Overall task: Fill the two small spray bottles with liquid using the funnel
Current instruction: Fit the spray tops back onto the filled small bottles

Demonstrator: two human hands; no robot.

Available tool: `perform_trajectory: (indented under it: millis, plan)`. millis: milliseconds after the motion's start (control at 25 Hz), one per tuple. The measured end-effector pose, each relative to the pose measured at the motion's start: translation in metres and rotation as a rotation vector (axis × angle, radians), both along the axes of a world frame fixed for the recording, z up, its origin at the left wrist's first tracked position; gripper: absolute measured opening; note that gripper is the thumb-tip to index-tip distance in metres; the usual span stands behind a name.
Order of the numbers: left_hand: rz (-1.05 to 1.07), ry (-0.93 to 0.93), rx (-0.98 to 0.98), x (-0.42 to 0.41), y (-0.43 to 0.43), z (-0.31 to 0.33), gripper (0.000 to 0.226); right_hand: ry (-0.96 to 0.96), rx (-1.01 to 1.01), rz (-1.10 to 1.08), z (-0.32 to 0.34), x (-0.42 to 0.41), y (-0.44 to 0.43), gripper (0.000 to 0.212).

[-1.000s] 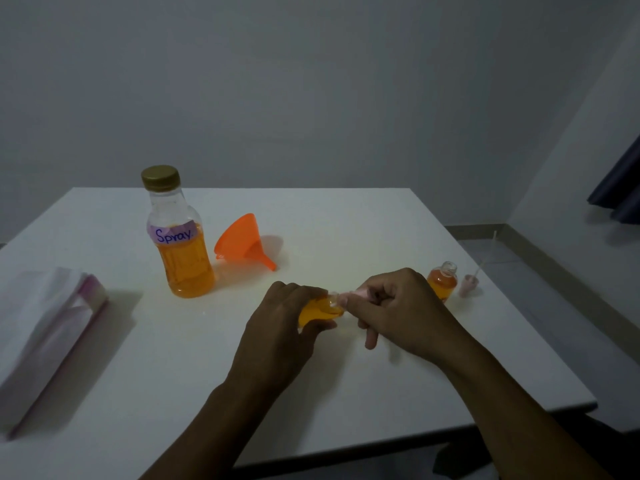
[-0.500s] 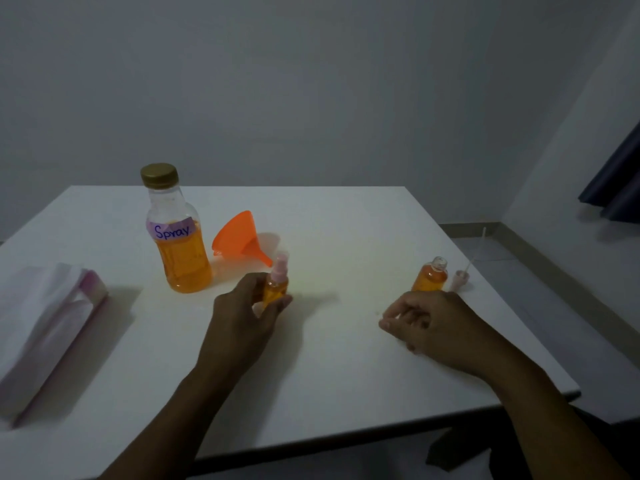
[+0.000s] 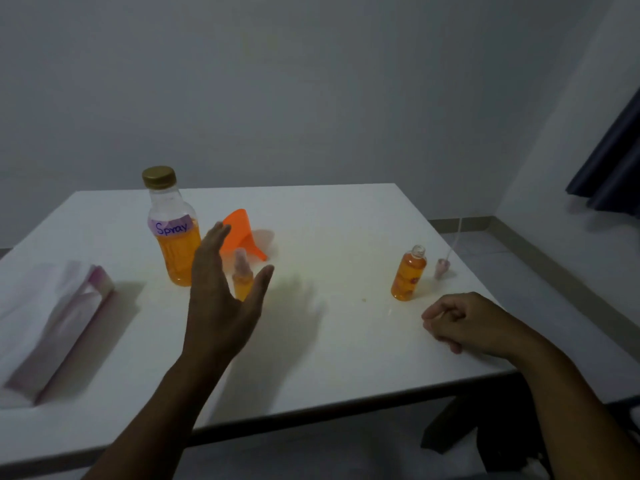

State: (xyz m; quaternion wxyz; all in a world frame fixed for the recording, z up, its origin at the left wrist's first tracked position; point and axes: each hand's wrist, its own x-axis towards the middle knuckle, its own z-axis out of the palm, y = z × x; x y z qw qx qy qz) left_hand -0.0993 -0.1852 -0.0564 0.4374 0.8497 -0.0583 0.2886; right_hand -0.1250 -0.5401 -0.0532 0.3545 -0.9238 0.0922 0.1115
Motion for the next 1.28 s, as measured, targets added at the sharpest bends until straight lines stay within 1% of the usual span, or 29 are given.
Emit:
perform_trajectory:
  millis: [40,80,160,240,280,360,400,440,480,520,560,640,720,880,1040,1120,1280]
  plan:
    - [-0.036,-0.099,0.046,-0.004,-0.009,0.008,0.073,-0.024,-0.011,-0.042,-0.001,0.001,-0.004,0.003]
    - [-0.097,-0.137,0.086,-0.008,-0.021,0.013,0.067,-0.047,-0.029,-0.088,-0.003,0.002,-0.007,0.005]
    - [-0.278,-0.073,0.136,-0.013,-0.049,0.011,0.055,-0.095,-0.057,-0.191,-0.008,0.009,-0.011,0.011]
    - [-0.423,0.045,0.166,-0.012,-0.079,0.000,0.051,-0.168,-0.065,-0.319,-0.012,0.018,-0.010,0.009]
    - [-0.461,0.099,0.171,-0.008,-0.094,-0.007,0.052,-0.209,-0.062,-0.390,-0.014,0.024,-0.009,0.015]
    - [-0.492,0.221,0.149,0.008,-0.127,-0.019,0.061,-0.266,-0.032,-0.497,-0.023,0.038,-0.006,0.045]
    - [-0.498,0.294,0.128,0.019,-0.144,-0.022,0.068,-0.297,-0.027,-0.516,-0.029,0.047,-0.004,0.058]
    - [-0.504,0.363,0.103,0.030,-0.160,-0.025,0.075,-0.328,-0.041,-0.524,-0.037,0.057,-0.004,0.067]
    - [-0.507,0.414,0.074,0.039,-0.174,-0.027,0.079,-0.357,-0.054,-0.531,-0.044,0.065,-0.002,0.070]
    - [-0.506,0.449,0.048,0.046,-0.184,-0.028,0.080,-0.388,-0.059,-0.547,-0.049,0.072,0.000,0.066]
    - [-0.512,0.462,0.027,0.053,-0.193,-0.030,0.076,-0.413,-0.062,-0.572,-0.051,0.076,-0.001,0.056]
    - [-0.531,0.422,0.012,0.060,-0.200,-0.032,0.057,-0.454,-0.034,-0.606,-0.047,0.079,0.000,0.030]
    - [-0.551,0.355,-0.008,0.061,-0.196,-0.030,0.043,-0.497,0.042,-0.576,-0.043,0.076,-0.001,0.022]
    - [-0.546,0.235,-0.028,0.053,-0.160,-0.023,0.039,-0.641,0.143,-0.376,-0.021,0.061,0.000,0.020]
    - [-0.458,0.205,0.021,0.033,-0.108,-0.018,0.048,-0.708,0.134,-0.147,0.006,0.042,0.014,0.023]
    - [-0.397,0.183,0.028,0.020,-0.089,-0.020,0.046,-0.743,0.113,-0.057,0.014,0.034,0.022,0.024]
    - [-0.361,0.136,0.062,0.012,-0.073,-0.024,0.048,-0.791,0.003,0.017,0.025,0.026,0.033,0.024]
